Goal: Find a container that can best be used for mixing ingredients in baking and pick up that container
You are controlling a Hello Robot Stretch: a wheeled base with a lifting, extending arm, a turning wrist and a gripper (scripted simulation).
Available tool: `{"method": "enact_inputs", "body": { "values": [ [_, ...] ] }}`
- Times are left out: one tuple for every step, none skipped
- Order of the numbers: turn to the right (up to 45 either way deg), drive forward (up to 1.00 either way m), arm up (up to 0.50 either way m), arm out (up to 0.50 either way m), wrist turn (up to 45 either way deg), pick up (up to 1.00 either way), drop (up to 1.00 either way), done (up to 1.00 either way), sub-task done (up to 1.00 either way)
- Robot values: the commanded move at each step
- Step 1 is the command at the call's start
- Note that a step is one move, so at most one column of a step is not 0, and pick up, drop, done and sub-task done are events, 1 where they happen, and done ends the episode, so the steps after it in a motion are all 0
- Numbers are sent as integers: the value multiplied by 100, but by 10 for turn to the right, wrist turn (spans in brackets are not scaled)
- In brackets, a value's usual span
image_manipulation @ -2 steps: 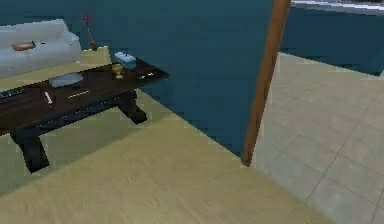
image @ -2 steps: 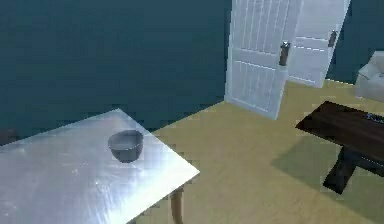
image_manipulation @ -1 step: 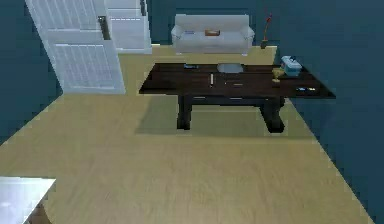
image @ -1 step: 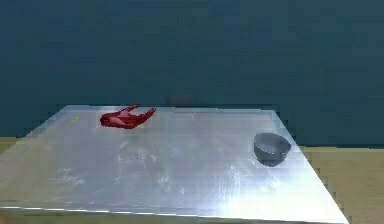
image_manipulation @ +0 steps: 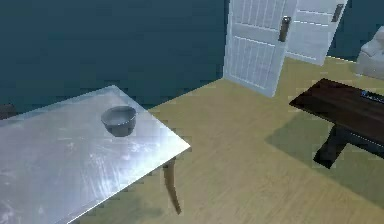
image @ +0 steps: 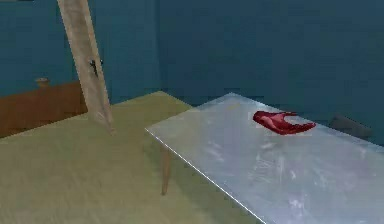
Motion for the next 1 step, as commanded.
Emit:
{"method": "enact_inputs", "body": {
  "values": [
    [-180,0,0,0,0,0,0,0,0]
  ]
}}
